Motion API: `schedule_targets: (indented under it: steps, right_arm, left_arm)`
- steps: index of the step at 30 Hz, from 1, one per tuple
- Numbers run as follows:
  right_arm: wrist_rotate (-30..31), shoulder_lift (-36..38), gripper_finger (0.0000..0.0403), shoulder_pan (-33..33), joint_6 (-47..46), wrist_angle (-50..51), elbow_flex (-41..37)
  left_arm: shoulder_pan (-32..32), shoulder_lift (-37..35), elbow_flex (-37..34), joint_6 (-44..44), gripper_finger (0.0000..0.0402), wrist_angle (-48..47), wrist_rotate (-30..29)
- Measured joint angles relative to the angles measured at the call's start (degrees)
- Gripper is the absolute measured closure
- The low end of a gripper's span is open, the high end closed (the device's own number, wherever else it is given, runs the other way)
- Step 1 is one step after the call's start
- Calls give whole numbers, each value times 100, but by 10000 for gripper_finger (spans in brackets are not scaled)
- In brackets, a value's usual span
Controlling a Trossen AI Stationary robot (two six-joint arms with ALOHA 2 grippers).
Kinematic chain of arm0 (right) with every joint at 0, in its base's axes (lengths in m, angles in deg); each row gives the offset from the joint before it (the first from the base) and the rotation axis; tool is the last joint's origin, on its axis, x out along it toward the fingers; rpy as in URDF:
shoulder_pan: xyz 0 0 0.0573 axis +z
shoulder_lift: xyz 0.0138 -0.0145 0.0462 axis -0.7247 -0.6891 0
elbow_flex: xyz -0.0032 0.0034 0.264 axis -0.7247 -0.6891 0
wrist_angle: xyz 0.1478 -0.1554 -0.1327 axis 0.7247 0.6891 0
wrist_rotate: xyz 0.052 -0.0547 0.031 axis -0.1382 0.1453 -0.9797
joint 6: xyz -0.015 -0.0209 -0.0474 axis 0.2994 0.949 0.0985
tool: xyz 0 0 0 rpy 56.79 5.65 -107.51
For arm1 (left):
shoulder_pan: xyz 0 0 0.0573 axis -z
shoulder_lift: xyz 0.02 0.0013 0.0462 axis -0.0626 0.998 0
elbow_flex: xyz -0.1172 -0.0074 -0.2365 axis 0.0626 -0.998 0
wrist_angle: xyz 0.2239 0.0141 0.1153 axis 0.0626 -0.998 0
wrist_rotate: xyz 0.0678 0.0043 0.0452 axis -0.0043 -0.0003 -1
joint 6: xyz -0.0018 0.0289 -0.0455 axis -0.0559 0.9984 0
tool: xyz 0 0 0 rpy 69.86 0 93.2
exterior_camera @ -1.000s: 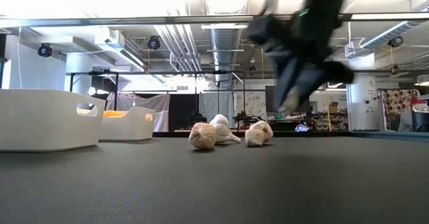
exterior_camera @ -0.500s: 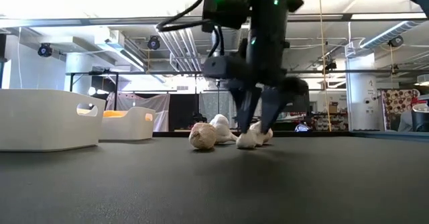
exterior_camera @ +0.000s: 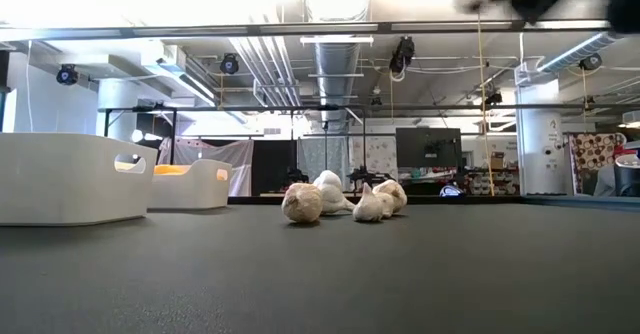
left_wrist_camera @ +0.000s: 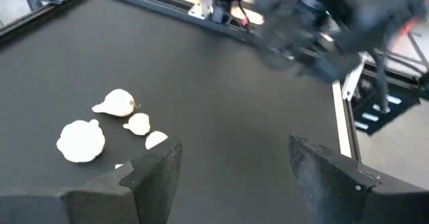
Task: Sort produce into baskets
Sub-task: Move the garlic to the center of the table
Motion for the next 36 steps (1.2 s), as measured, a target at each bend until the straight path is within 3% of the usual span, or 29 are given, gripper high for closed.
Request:
schedule_targets:
  steps: [5,13,20,28,36]
  right_arm:
    - [-1720,-2,70,955,-444,-88,-759]
    - [-3353,-9,78,1944,-1049,-1757,-2122]
    - [-3537,-9,76,2142,-1981,-3497,-2823]
    - [-3586,-8,94,2185,-2212,-4226,-3272]
    - [-3529,-17,151,2181,-2356,-4350,-3384]
  left_arm:
    - [-59,56,2,123,146,59,260]
    - [-62,56,2,108,146,-18,283]
    - [-61,50,2,20,146,-94,308]
    - [-61,45,2,0,146,-82,332]
    - [-14,43,2,-47,146,-83,409]
